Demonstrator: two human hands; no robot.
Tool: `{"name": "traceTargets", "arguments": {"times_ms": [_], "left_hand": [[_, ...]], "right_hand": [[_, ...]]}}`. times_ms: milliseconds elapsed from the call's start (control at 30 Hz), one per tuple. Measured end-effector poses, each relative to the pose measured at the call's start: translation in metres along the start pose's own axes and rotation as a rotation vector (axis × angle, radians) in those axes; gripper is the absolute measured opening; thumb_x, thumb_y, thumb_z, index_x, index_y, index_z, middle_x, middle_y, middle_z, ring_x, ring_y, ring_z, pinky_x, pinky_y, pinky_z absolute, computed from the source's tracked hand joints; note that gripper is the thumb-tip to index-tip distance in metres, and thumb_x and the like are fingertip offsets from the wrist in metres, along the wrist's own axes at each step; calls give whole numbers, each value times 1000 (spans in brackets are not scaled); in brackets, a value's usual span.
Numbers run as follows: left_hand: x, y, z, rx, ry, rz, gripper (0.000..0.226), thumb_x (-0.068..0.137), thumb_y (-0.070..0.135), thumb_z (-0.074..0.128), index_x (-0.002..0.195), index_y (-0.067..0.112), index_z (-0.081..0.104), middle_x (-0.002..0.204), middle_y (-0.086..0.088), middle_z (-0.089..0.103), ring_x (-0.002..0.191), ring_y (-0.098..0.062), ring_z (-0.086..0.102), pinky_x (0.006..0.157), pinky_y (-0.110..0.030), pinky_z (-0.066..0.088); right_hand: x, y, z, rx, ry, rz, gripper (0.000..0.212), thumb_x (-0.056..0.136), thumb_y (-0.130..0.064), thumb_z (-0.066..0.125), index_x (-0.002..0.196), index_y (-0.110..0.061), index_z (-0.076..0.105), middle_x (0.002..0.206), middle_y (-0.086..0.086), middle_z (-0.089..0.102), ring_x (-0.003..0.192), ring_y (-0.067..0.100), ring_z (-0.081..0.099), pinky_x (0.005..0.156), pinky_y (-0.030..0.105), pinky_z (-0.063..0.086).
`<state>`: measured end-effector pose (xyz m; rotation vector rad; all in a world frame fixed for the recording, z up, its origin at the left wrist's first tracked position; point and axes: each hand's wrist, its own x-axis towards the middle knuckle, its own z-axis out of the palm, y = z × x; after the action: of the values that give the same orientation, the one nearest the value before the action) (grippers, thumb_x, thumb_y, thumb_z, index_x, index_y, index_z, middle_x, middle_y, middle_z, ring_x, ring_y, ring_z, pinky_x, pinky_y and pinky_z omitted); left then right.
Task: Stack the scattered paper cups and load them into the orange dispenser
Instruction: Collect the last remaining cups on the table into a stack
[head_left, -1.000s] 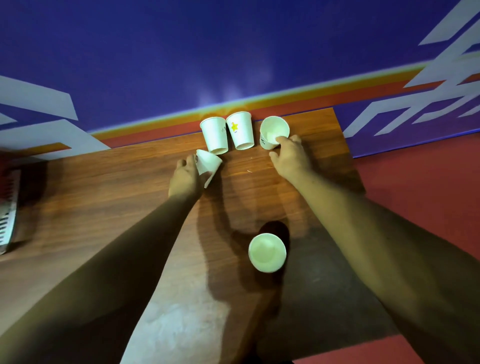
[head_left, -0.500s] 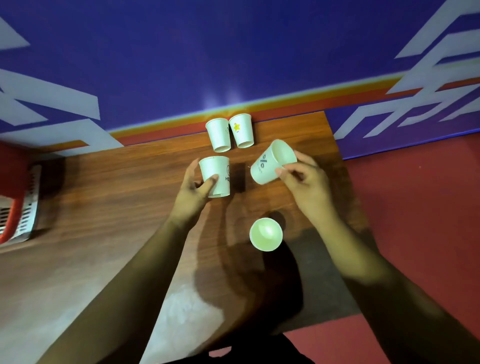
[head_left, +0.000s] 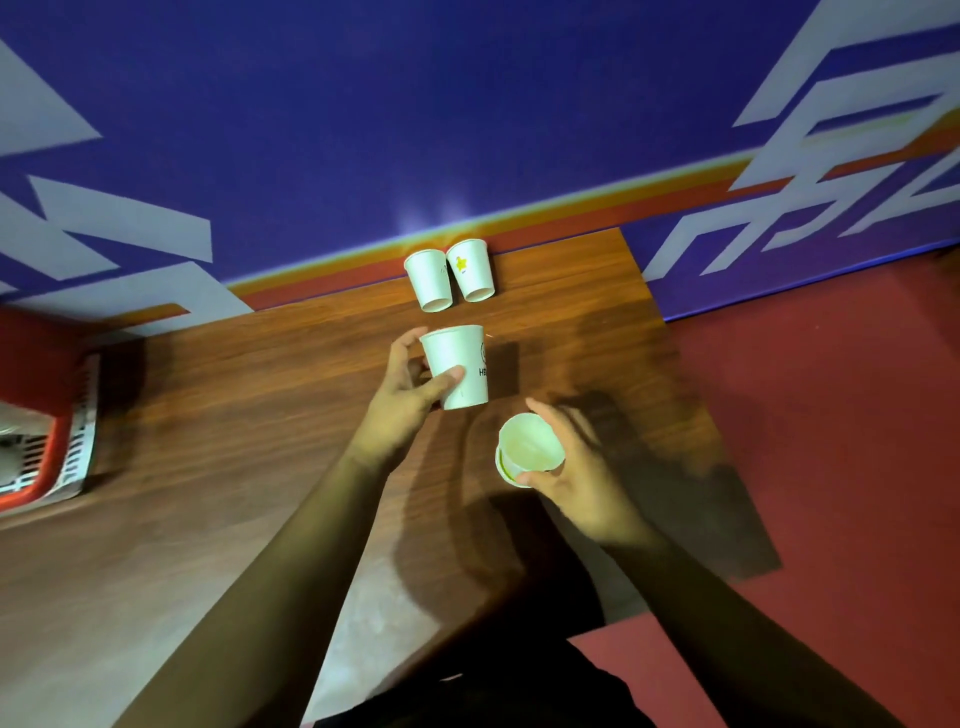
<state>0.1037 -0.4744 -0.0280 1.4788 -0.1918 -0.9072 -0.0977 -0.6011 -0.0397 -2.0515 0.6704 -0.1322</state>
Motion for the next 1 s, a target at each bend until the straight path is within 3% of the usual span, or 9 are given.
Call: {"name": "traceTargets", "arguments": {"times_ms": [133, 233, 333, 400, 500, 600, 733, 833, 1000], "left_hand": [[-10, -8, 7, 72, -83, 3, 75, 88, 10, 75, 146, 30, 33, 135, -8, 58, 116, -14, 65, 92, -34, 57], [-19, -16, 13, 115, -149, 7, 76, 86, 8, 77, 147, 27, 35, 137, -6, 57, 114, -9, 65, 93, -31, 56], [-23, -27, 19, 247, -215, 53, 76, 82, 13, 82, 143, 30, 40, 134, -2, 58, 119, -13, 59, 95, -25, 52], [-25, -32, 27, 335, -258, 82, 74, 82, 9, 82, 141, 30, 42, 129, 0, 59, 112, -11, 60, 91, -21, 51], [-23, -40, 36, 380, -321, 100, 75, 80, 6, 83, 139, 30, 44, 128, 6, 61, 113, -9, 60, 99, -27, 50], [-21, -51, 35, 521, -354, 134, 74, 81, 13, 82, 142, 28, 44, 138, 13, 55, 128, -6, 52, 107, -26, 40], [-24, -63, 28, 624, -406, 88, 81, 85, 23, 80, 150, 35, 34, 156, 9, 40, 143, -7, 38, 119, -22, 26], [-24, -74, 25, 714, -434, 97, 78, 89, 24, 76, 155, 24, 34, 154, 13, 35, 146, -6, 34, 115, -9, 20], [-22, -83, 19, 690, -412, 44, 77, 88, 25, 77, 154, 26, 37, 155, 14, 37, 143, 3, 32, 117, -12, 23]], "right_hand": [[3, 13, 17, -114, -24, -42, 96, 61, -28, 87, 144, -35, 40, 139, -12, 41, 133, 10, 37, 112, 38, 35], [4, 14, 12, 44, 14, 75, 86, 69, -44, 81, 144, -37, 40, 147, -12, 41, 138, 5, 34, 114, 31, 31], [6, 0, -5, 379, 122, 187, 51, 92, -33, 64, 140, -34, 46, 143, -9, 50, 128, 1, 49, 106, 23, 41], [8, -7, -15, 443, 139, 173, 41, 98, -27, 55, 139, -28, 49, 133, -8, 58, 118, -4, 56, 98, 18, 45], [10, -7, -15, 393, 91, 143, 35, 99, -22, 56, 133, -23, 55, 118, -13, 64, 107, -10, 59, 88, 11, 45], [8, 5, -6, 408, 43, 174, 38, 95, -24, 61, 133, -22, 56, 126, -6, 65, 114, 5, 62, 94, 22, 49], [-6, 20, 9, 332, 30, 202, 53, 88, -25, 68, 137, -29, 47, 135, -1, 58, 122, 11, 58, 101, 23, 46], [-13, 30, 19, 266, -5, 206, 56, 87, -30, 63, 140, -26, 44, 143, -1, 52, 127, 8, 53, 99, 12, 40], [-9, 39, 24, 238, 8, 208, 50, 86, -39, 62, 134, -37, 48, 136, -16, 55, 109, 8, 62, 93, 19, 48]]}}
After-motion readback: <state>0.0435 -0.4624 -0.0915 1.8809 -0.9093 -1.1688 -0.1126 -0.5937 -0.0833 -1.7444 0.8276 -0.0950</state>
